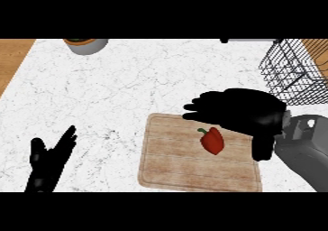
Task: Pick the bell pepper from the cutting board and place it in the basket
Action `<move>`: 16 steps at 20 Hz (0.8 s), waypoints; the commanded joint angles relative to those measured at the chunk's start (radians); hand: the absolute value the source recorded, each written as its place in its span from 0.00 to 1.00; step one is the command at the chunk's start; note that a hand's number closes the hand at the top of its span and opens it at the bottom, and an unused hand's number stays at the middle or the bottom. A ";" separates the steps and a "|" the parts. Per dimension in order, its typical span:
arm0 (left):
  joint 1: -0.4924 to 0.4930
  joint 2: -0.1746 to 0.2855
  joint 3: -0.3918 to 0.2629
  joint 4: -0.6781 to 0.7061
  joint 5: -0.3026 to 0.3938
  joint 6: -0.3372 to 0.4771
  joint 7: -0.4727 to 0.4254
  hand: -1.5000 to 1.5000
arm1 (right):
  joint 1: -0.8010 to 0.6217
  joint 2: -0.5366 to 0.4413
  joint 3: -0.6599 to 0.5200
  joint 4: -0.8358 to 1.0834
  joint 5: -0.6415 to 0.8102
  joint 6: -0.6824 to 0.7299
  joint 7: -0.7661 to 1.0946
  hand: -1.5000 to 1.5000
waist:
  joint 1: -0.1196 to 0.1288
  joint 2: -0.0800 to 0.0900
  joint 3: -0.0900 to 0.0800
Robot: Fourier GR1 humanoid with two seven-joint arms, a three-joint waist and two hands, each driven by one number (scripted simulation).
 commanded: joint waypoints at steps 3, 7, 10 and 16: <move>0.022 -0.025 0.005 0.014 -0.029 -0.008 0.024 0.50 | 0.010 0.032 -0.006 0.122 0.125 -0.066 -0.126 0.00 | 0.002 0.004 -0.006; -0.035 -0.071 0.013 0.095 -0.041 -0.004 0.018 0.50 | 0.119 0.047 0.052 0.106 0.204 -0.149 -0.151 0.00 | -0.007 0.004 -0.006; -0.009 -0.055 0.023 0.021 -0.059 -0.002 0.058 0.50 | 0.067 0.083 0.012 0.176 0.227 -0.126 -0.194 0.00 | 0.000 0.004 -0.006; -0.028 -0.066 0.062 0.125 -0.065 -0.061 -0.015 0.50 | 0.107 0.112 0.008 0.214 0.305 -0.174 -0.231 0.00 | -0.005 0.004 -0.006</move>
